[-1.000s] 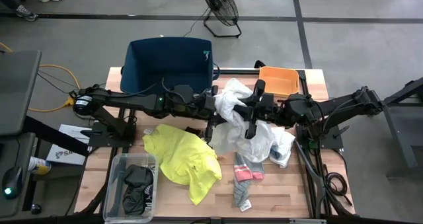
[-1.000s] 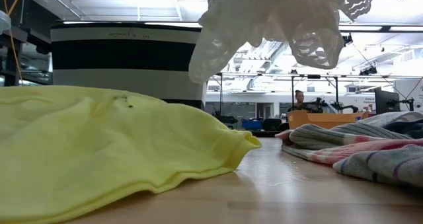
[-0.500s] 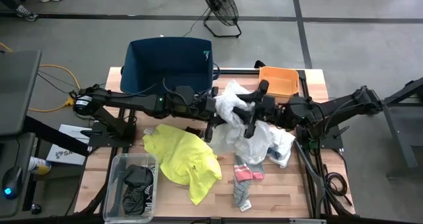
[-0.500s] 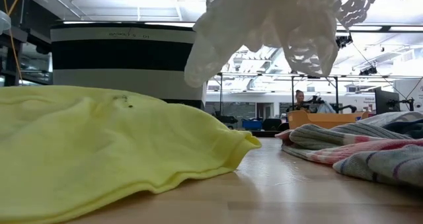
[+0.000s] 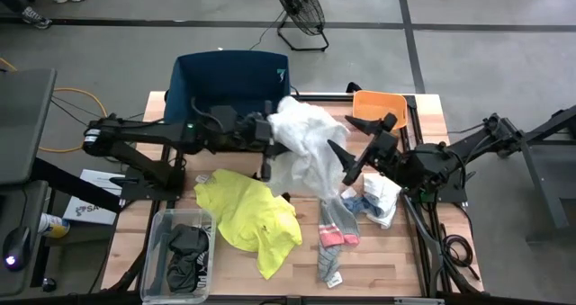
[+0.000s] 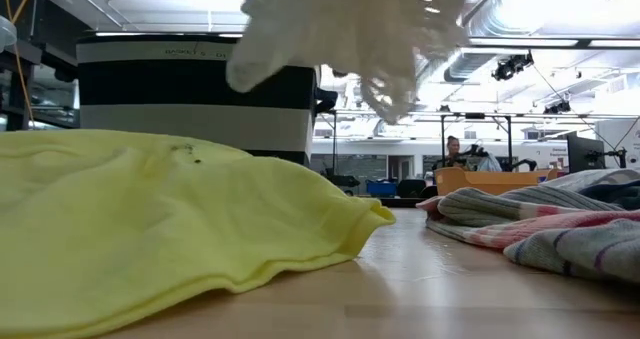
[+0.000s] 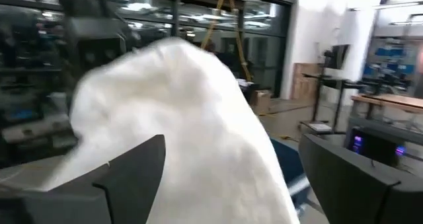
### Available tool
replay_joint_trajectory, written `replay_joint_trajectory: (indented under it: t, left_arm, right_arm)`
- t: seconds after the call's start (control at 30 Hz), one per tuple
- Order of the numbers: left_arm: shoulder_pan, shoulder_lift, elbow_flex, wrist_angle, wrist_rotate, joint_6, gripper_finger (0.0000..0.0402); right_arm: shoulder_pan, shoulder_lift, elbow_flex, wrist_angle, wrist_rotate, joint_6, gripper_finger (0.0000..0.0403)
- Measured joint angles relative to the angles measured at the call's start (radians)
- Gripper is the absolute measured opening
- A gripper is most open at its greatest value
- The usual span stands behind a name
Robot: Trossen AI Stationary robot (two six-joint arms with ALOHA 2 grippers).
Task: Pick & Place Cloths
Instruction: Put the white shirt into the laundry bin
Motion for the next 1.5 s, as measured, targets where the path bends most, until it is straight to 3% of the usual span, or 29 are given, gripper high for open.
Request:
replay_joint_trajectory:
  t: [0.13, 0.5, 0.73, 1.17, 1.33, 1.5]
  left_arm:
    - [0.0, -0.076, 0.0, -0.059, -0.054, 0.027, 0.003]
    - [0.0, -0.29, 0.0, -0.123, -0.19, 0.127, 0.0029]
    - [0.0, -0.381, 0.0, -0.131, -0.389, 0.249, 0.0029]
    - [0.013, -0.375, 0.001, -0.106, -0.735, 0.49, 0.0029]
    - [0.119, -0.334, 0.001, -0.109, -0.753, 0.533, 0.0029]
    - [0.271, -0.299, 0.001, -0.145, -0.72, 0.475, 0.0029]
  right_arm:
    - [0.015, 0.0, 0.0, -0.014, 0.061, 0.004, 0.0336]
    - [0.016, 0.0, 0.0, -0.095, 0.052, 0.089, 0.0333]
    - [0.016, 0.0, 0.0, -0.104, 0.051, 0.091, 0.0333]
    - [0.012, 0.0, 0.0, -0.105, 0.051, 0.091, 0.0333]
    - [0.012, 0.0, 0.0, -0.105, 0.054, 0.091, 0.0333]
    - [0.012, 0.0, 0.0, -0.109, 0.054, 0.091, 0.0333]
